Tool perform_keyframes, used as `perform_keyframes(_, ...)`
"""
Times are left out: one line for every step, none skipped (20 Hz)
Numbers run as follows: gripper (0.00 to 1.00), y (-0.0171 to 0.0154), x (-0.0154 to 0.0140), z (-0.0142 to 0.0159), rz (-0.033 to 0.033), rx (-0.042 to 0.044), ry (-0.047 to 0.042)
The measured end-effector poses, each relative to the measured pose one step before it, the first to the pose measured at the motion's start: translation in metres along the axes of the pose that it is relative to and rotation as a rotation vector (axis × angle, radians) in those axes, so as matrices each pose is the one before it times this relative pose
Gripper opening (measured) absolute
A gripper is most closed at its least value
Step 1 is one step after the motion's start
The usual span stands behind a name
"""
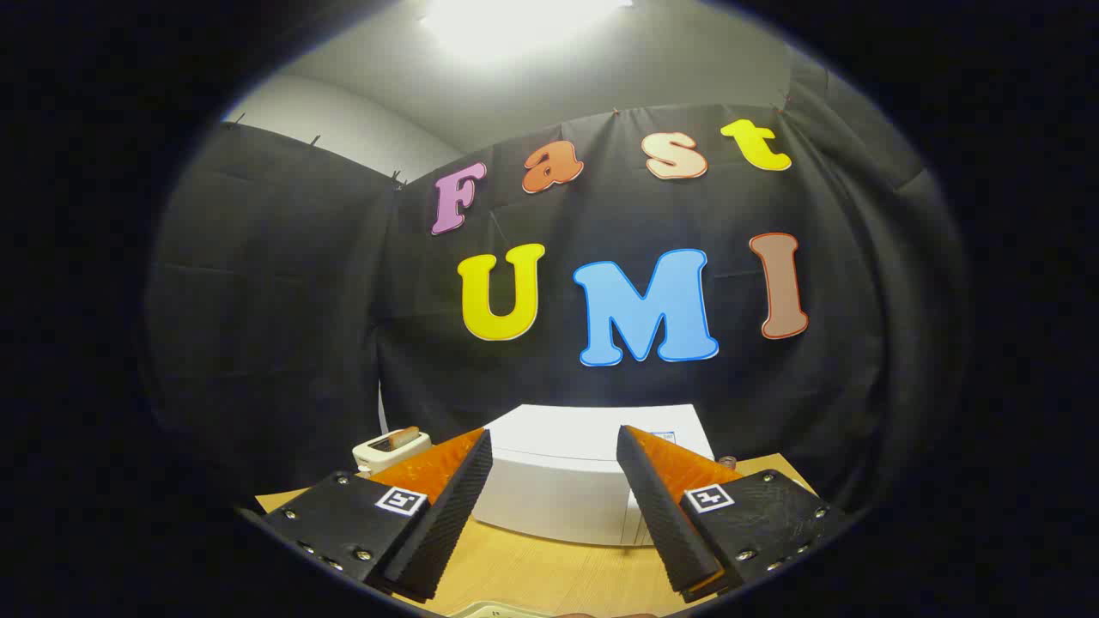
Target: Open the microwave, put the food inside, and close the microwave door.
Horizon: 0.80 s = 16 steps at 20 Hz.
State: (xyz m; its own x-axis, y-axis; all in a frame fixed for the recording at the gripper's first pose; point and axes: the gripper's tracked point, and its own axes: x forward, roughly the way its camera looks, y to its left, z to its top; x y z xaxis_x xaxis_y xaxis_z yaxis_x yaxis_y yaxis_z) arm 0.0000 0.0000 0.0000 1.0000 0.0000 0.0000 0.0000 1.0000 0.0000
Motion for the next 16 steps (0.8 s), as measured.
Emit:
perform_keyframes(0.94,0.0023,0.00124,-0.00129,0.00673,-0.00959,0.00513)
perform_keyframes(0.94,0.00117,0.0005,-0.00279,0.00093,-0.00768,0.00606)
perform_keyframes(0.94,0.00102,0.00039,-0.00027,-0.00109,-0.00752,-0.00004)
perform_keyframes(0.94,0.00063,0.00113,0.00038,-0.00057,-0.01223,-0.00035)
perform_keyframes(0.94,0.00265,0.00143,-0.00257,0.00701,-0.00772,0.00048)
perform_keyframes(0.94,0.00242,0.0017,-0.00284,0.00842,0.00039,0.00419)
perform_keyframes(0.94,0.00314,0.00122,-0.00149,0.01003,-0.0011,0.00475)
perform_keyframes(0.94,0.00115,0.00048,-0.00156,0.00466,-0.00225,0.0042)
perform_keyframes(0.94,0.001,0.00021,-0.0004,0.00152,-0.00179,0.00116)
perform_keyframes(0.94,0.00123,0.00013,0.00117,0.00102,-0.00365,-0.00094)
perform_keyframes(0.94,0.00055,-0.00014,-0.00063,-0.00369,-0.00333,-0.00144)
perform_keyframes(0.94,-0.00069,-0.00041,-0.00111,-0.00647,-0.00441,-0.002)
perform_keyframes(0.94,-0.00178,-0.00072,0.00037,-0.01142,-0.00362,-0.00065)
perform_keyframes(0.94,-0.00338,-0.00093,-0.00007,-0.01626,-0.00466,-0.00096)
perform_keyframes(0.94,-0.00484,-0.00075,0.00185,-0.02581,-0.00509,-0.00323)
perform_keyframes(0.94,-0.0041,-0.00021,0.00166,-0.02277,-0.00342,-0.01028)
